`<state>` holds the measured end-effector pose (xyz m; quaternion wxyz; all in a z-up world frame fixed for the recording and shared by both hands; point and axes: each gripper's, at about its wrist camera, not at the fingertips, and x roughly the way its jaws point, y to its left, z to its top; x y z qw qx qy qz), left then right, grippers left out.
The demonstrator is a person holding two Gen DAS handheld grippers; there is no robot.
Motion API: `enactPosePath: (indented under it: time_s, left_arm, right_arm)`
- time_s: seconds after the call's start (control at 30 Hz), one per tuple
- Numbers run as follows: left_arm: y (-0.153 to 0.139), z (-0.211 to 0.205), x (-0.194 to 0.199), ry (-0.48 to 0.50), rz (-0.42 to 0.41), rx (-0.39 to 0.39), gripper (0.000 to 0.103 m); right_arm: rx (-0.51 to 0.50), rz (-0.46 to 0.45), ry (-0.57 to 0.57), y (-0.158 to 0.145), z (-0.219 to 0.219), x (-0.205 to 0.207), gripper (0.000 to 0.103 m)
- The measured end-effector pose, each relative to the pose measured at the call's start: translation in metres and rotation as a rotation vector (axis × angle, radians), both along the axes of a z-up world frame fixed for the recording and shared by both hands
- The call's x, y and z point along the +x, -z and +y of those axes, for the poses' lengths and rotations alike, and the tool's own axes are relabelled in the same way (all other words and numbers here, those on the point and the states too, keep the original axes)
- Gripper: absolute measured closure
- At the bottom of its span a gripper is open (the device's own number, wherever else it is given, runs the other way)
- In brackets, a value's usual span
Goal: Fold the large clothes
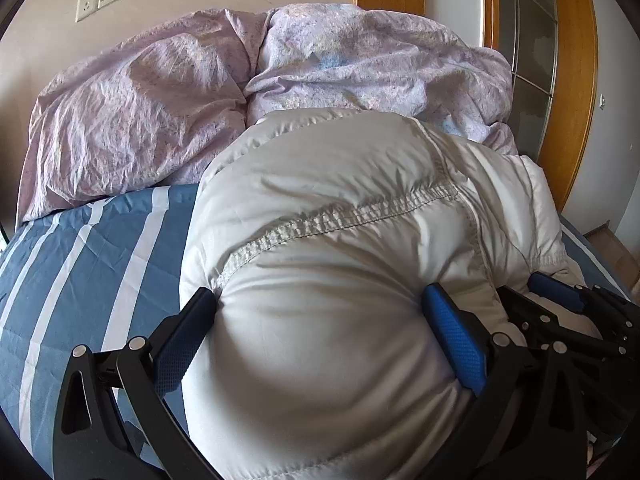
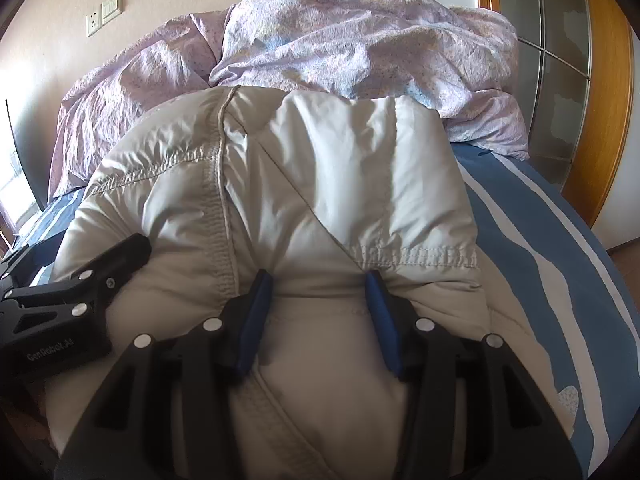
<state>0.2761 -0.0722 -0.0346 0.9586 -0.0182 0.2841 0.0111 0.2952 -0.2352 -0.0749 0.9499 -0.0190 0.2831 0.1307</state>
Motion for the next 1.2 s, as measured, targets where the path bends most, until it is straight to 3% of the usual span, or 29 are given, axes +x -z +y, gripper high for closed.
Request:
enactPosePath:
  time_s: [0.1, 0.17, 0.23, 0.3, 0.33, 0.47, 0.57, 0.7, 0.8, 1.1, 1.2]
  left_arm:
    - [-0.004, 0.003, -0.001, 0.013, 0.002, -0.013, 0.001]
    - [-0.01, 0.01, -0.007, 0.038, 0.012, -0.04, 0.001]
    - [-0.019, 0.024, -0.015, 0.079, 0.03, -0.117, 0.001]
    - [-0.026, 0.044, -0.022, 0.122, 0.041, -0.231, 0.001]
    - [-0.029, 0.054, -0.024, 0.141, 0.046, -0.282, 0.001]
    - [-0.031, 0.084, -0.022, 0.189, 0.109, -0.387, 0.001]
    - [-0.02, 0.098, -0.016, 0.195, 0.165, -0.452, 0.001]
    - [-0.002, 0.102, -0.007, 0.239, 0.24, -0.56, 0.001]
    - [0.007, 0.094, -0.003, 0.275, 0.268, -0.568, 0.001]
    - [0.016, 0.093, 0.004, 0.3, 0.259, -0.588, 0.001]
    - [0.016, 0.097, 0.003, 0.307, 0.263, -0.599, 0.001]
  right_arm:
    - [-0.015, 0.027, -0.008, -0.004, 0.0, 0.002, 0.053]
    - [-0.001, 0.089, -0.029, -0.016, -0.004, 0.006, 0.046]
    - [0.072, 0.16, -0.075, -0.033, -0.02, 0.008, 0.022]
    - [0.176, 0.16, -0.096, -0.054, -0.047, 0.004, 0.004]
    - [0.204, 0.155, -0.089, -0.061, -0.058, 0.004, 0.002]
    - [0.297, 0.251, -0.078, -0.071, -0.098, 0.023, 0.002]
    - [0.315, 0.4, -0.07, -0.056, -0.113, 0.052, 0.002]
    - [0.414, 0.596, -0.128, -0.019, -0.121, 0.085, 0.002]
    - [0.435, 0.686, -0.155, -0.004, -0.115, 0.097, 0.002]
    - [0.452, 0.739, -0.278, 0.015, -0.088, 0.106, 0.002]
    - [0.376, 0.736, -0.384, 0.007, -0.063, 0.095, 0.002]
